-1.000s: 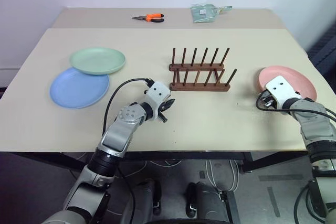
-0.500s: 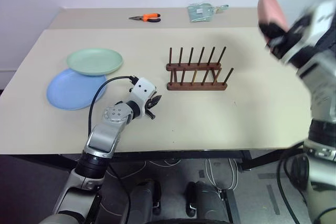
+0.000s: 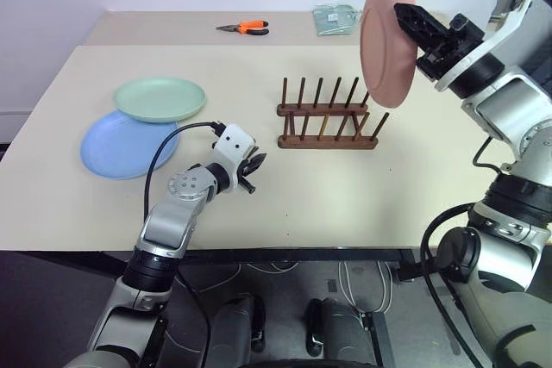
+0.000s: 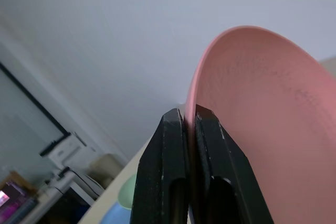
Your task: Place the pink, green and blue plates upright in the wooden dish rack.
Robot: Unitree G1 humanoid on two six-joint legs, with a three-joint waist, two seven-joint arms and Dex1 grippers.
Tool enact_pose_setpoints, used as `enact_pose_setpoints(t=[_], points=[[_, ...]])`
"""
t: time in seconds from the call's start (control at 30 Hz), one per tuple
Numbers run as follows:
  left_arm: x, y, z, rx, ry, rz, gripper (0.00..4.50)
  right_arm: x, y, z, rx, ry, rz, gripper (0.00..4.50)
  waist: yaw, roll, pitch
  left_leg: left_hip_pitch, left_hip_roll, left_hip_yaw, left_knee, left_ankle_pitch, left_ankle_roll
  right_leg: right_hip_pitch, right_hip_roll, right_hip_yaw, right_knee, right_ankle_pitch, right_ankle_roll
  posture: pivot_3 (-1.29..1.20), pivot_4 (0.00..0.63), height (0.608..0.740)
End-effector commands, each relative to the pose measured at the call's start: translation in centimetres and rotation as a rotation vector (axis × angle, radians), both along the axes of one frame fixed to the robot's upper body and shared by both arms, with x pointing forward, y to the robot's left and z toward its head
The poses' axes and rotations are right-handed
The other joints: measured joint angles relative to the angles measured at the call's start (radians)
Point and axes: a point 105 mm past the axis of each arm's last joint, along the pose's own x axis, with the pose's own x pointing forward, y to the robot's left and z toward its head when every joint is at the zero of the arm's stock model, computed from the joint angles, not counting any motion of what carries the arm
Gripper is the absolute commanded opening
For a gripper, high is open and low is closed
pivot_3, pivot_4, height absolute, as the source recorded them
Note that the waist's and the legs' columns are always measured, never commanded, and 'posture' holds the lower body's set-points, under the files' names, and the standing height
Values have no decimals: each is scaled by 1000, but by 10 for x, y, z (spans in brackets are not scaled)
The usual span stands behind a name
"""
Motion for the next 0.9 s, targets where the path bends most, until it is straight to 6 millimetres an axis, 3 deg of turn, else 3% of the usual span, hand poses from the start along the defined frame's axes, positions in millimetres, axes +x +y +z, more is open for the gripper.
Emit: enact_pose_setpoints(t=[0.03, 0.13, 0.23, 0.33, 0.43, 0.47, 0.5, 0.63, 0.73, 0.83, 0.9], points=[[-3, -4, 15, -17, -58, -22, 1090, 5, -10, 5, 67, 12, -31, 57, 0, 0, 0, 0, 0, 0, 0, 0, 0, 0, 0, 0, 0, 0, 0, 0, 150, 740], [-2, -4, 16, -20, -58, -23, 1090, 14, -15, 1, 93, 50, -57, 57, 0, 0, 0, 0, 0, 1, 0, 0, 0, -1, 0, 1, 0, 0, 0, 0, 150, 740], [-3, -4, 16, -46, -49, -25, 1090, 18, -16, 3, 100, 51, -59, 816, -1, 0, 0, 0, 0, 2, 0, 0, 0, -2, 0, 2, 0, 0, 0, 0, 150, 740], [-4, -2, 20, -90, -50, -18, 2392, 19, -16, 7, 37, 11, -97, 2223, -2, 0, 0, 0, 1, 3, 0, 0, 0, -2, 0, 3, 0, 0, 0, 0, 150, 740], [0, 10, 36, -188, -82, 50, 3830, 19, -14, 4, -288, -114, -250, 3724, -1, 0, 0, 0, 1, 4, 0, 0, 1, -3, 0, 4, 0, 0, 0, 0, 150, 740], [4, 19, 44, -242, -99, 103, 4358, 18, -13, 3, -407, -177, -298, 3770, 0, 0, 0, 0, 1, 4, 0, 0, 1, -4, 0, 4, 0, 0, 0, 0, 150, 740], [9, 32, 54, -318, -122, 171, 4438, 17, -15, 4, -526, -245, -356, 3770, -1, 0, 0, -1, 1, 4, 0, -1, 1, -4, 0, 4, 0, 0, 1, 0, 150, 740], [23, 101, 93, -578, -251, 516, 4438, 14, -20, 7, -754, -401, -460, 3770, -2, -1, 1, -1, 1, 4, 0, -1, 1, -4, 0, 5, 0, 0, 1, 0, 150, 740], [23, 159, 112, -673, -349, 838, 4438, 13, -30, 9, -889, -467, -534, 3770, -1, -1, 1, 0, 1, 4, 0, 0, 1, -4, 0, 5, 0, 0, 1, 0, 150, 740], [23, 201, 105, -633, -282, 1127, 4500, 12, -38, 16, -1001, -552, -641, 4467, 0, -3, 1, 0, 1, 5, 0, 0, 1, -4, 0, 5, 0, 0, 1, 0, 150, 740], [24, 213, 94, -668, -182, 1229, 4500, 7, -38, 31, -986, -621, -689, 4467, 1, -3, 1, 0, 1, 5, 0, 0, 1, -3, 1, 5, 0, 0, 1, 0, 150, 740]])
